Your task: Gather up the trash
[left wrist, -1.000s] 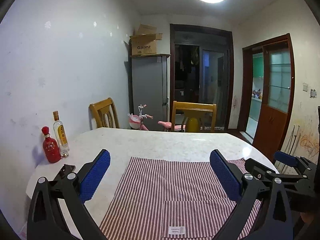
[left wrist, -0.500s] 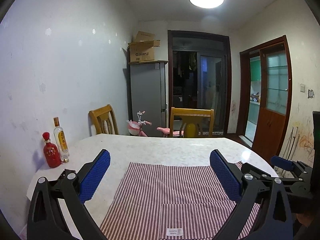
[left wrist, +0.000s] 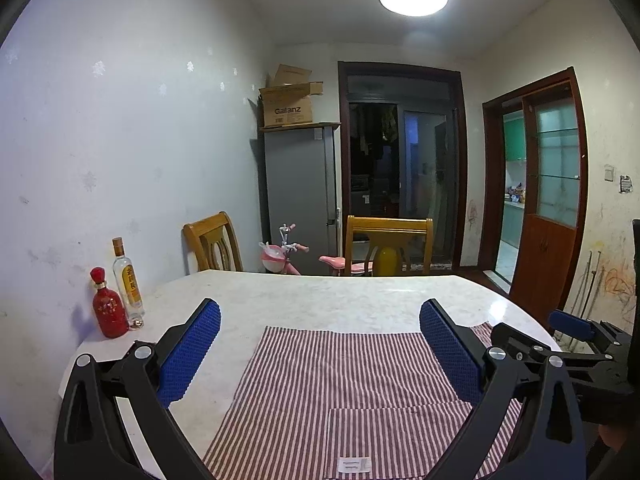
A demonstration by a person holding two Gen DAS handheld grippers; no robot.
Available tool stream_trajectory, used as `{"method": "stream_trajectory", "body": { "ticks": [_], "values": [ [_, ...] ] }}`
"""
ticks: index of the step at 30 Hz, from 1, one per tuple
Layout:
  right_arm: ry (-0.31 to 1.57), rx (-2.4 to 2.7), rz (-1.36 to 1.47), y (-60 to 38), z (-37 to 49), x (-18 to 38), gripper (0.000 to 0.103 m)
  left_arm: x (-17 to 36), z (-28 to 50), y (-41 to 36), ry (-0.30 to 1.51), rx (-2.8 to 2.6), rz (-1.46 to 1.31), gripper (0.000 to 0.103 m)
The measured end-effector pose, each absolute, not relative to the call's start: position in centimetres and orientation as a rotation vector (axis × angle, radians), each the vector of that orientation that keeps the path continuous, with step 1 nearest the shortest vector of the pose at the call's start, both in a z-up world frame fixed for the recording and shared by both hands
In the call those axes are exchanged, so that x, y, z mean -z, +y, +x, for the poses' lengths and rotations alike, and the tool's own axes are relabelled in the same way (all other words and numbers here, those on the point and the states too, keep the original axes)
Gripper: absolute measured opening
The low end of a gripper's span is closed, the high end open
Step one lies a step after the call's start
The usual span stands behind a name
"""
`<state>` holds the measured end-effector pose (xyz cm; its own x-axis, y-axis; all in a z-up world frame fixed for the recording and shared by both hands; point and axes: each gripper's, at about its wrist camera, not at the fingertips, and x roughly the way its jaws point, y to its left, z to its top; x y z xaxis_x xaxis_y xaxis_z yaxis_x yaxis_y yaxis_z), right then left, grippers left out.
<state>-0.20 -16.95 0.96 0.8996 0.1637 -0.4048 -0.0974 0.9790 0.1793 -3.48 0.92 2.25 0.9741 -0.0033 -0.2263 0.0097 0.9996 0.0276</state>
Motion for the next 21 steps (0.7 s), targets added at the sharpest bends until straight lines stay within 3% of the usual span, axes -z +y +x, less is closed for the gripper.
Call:
{"method": "stream_trajectory", "body": {
  "ticks": [21],
  "values": [
    [0.417, -0.143, 0.168, -16.78, -0.41, -1.21, 0.098, -2.12, -3.58, 0.89, 0.230, 0.009, 0.022, 0.097]
  ]
}}
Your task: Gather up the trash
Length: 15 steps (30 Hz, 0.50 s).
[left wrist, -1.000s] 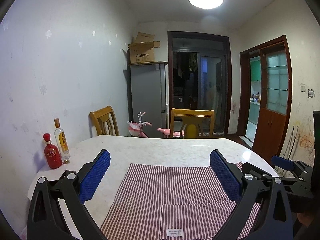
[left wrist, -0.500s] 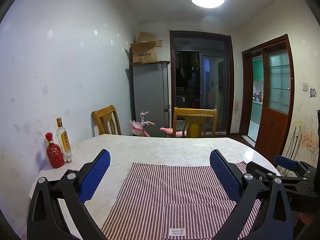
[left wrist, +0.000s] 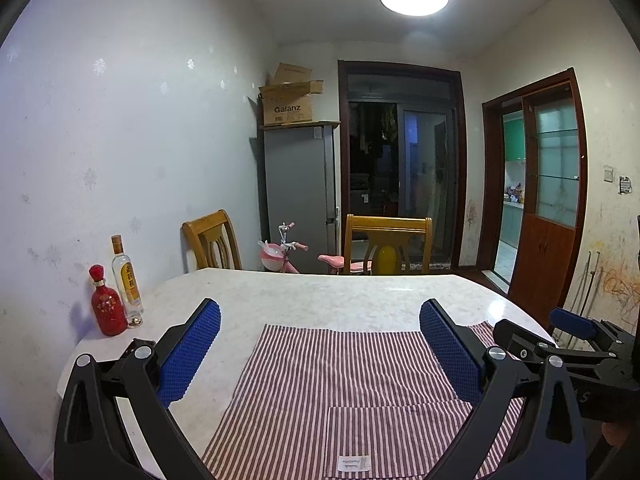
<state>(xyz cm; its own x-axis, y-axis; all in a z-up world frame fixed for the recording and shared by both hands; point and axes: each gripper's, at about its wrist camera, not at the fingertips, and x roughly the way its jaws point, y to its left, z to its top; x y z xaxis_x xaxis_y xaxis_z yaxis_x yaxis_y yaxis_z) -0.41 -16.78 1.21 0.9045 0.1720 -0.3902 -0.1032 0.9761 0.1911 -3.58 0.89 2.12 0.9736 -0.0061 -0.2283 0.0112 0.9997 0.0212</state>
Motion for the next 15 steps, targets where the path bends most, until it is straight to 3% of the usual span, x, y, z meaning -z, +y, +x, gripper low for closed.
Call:
{"method": "stream_trajectory", "body": {
  "ticks": [15],
  "values": [
    [0.411, -0.147, 0.174, -16.66, -0.57, -1.39, 0.098, -2.00, -3.78, 0.45, 0.233, 0.015, 0.034, 0.097]
  ]
}}
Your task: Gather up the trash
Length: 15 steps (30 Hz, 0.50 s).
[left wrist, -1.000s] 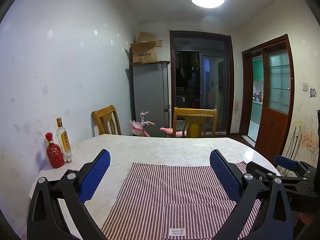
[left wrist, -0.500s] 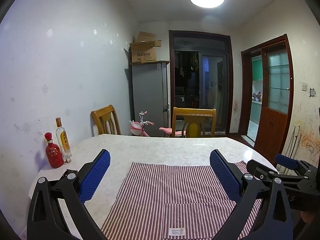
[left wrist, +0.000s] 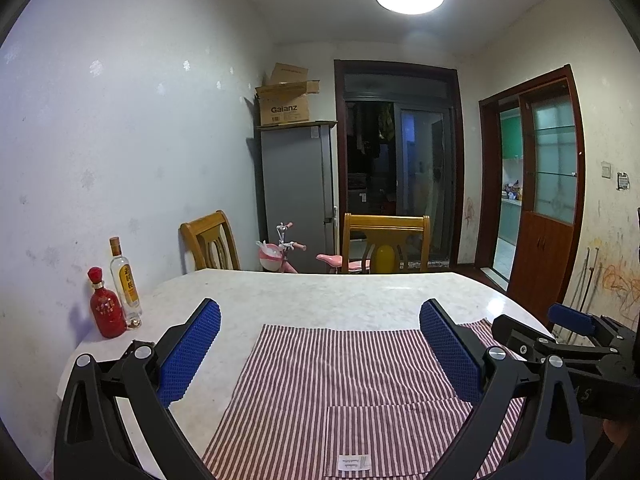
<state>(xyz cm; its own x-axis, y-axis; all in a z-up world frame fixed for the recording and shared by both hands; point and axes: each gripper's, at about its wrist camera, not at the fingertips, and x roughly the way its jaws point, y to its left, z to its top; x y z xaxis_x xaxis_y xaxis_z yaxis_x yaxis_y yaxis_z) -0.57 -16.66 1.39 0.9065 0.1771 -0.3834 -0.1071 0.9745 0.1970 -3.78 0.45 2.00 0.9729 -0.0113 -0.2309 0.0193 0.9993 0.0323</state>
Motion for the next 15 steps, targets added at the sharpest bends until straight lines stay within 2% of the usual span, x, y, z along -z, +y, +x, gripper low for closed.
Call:
{"method": "stream_trajectory", "body": {
  "ticks": [15],
  "values": [
    [0.411, -0.147, 0.176, -16.63, -0.41, -1.38, 0.098, -2.03, -3.89, 0.11, 0.232, 0.017, 0.032, 0.097]
  ]
}}
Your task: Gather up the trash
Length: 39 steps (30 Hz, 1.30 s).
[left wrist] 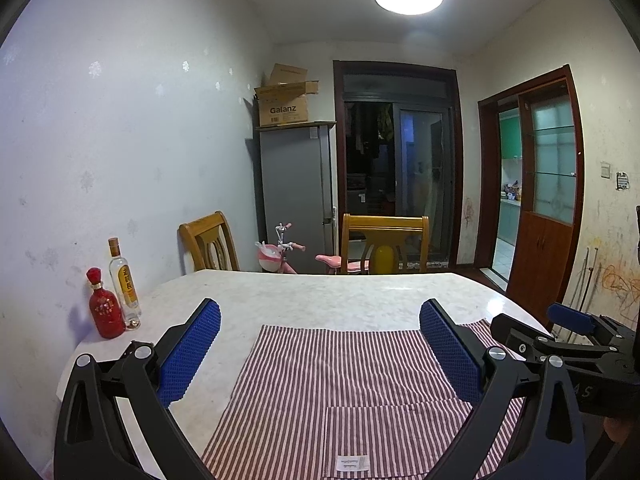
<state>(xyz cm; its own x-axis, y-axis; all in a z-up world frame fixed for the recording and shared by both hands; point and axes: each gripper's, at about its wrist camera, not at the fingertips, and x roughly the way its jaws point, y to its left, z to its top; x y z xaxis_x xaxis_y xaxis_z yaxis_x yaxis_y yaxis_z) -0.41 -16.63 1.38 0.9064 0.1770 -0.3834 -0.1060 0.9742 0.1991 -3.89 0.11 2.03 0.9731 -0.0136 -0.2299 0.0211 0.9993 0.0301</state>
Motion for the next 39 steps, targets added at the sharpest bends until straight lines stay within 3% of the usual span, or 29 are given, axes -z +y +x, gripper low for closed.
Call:
{"method": "stream_trajectory", "body": {
  "ticks": [39],
  "values": [
    [0.411, -0.142, 0.177, -16.3, -0.2, -1.2, 0.098, -1.9, -3.7, 0.8, 0.239, 0.019, 0.013, 0.097]
  ]
}}
